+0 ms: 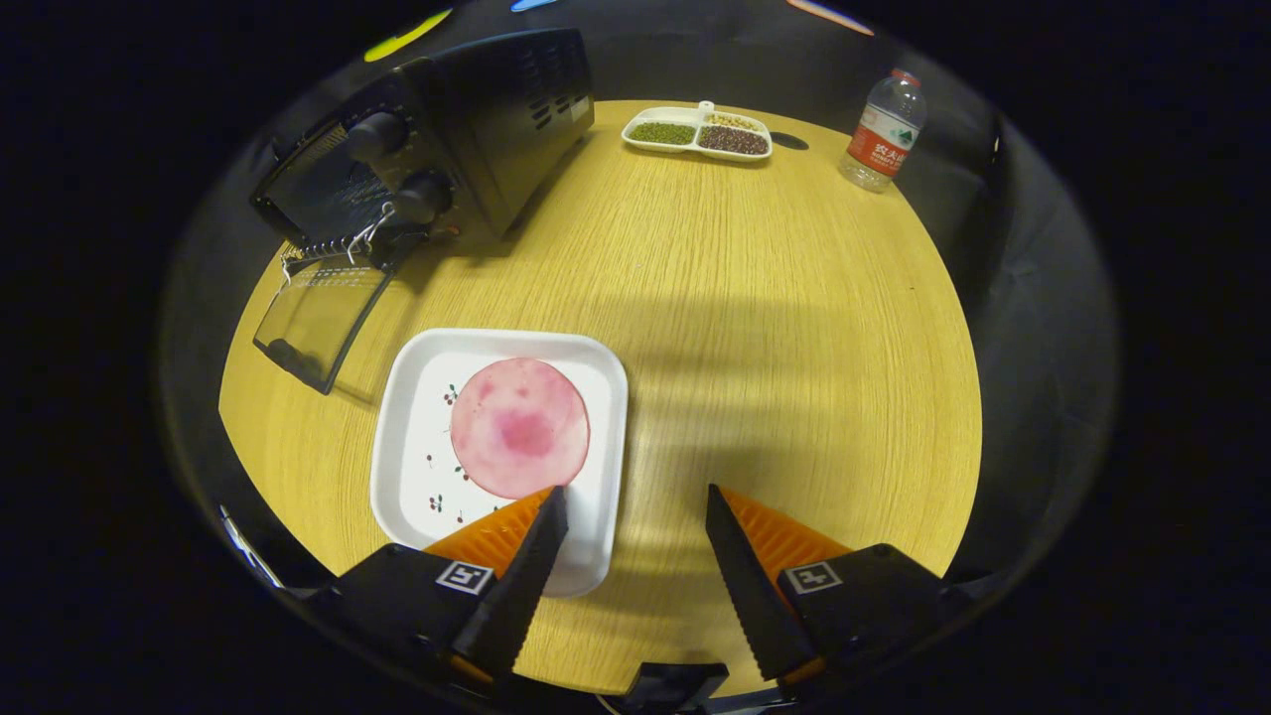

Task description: Open the toaster oven, put the food inside, and close the toaster oven door.

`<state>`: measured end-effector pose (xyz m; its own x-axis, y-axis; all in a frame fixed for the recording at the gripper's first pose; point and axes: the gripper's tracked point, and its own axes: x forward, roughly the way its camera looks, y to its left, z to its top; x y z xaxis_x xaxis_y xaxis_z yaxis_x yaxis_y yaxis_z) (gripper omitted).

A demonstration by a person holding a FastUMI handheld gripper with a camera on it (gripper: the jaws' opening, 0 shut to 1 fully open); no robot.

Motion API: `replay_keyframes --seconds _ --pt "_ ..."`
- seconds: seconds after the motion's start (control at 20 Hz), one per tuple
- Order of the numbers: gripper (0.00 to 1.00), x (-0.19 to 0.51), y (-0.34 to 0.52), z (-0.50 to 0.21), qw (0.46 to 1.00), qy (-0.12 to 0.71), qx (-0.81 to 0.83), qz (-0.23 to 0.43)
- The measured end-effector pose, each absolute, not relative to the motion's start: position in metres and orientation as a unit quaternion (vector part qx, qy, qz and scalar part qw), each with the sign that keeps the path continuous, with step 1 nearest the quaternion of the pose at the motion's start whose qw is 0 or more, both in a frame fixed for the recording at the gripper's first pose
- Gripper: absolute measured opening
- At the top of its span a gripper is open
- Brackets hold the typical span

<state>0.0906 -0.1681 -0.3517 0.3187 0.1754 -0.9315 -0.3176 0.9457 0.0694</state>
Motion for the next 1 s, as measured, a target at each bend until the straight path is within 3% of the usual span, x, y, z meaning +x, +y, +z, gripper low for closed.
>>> replay_keyframes --seconds 0.25,0.35,0.4,0.5,0.6,1.0 --pt "0.39 0.084 -0.158 -0.349 0.784 0.599 -0.044 0.158" --pt "0.32 0.086 -0.16 -0.348 0.78 0.605 -0.039 0.154" --pt "0.21 0.086 -0.161 -0.348 0.776 0.61 -0.03 0.154" --pt "0.18 0.089 -0.163 -0.349 0.775 0.614 -0.003 0.149" --pt "0.05 0.088 -0.163 -0.351 0.769 0.619 0.011 0.158" --pt "0.02 0.079 -0.161 -0.352 0.755 0.627 0.091 0.168"
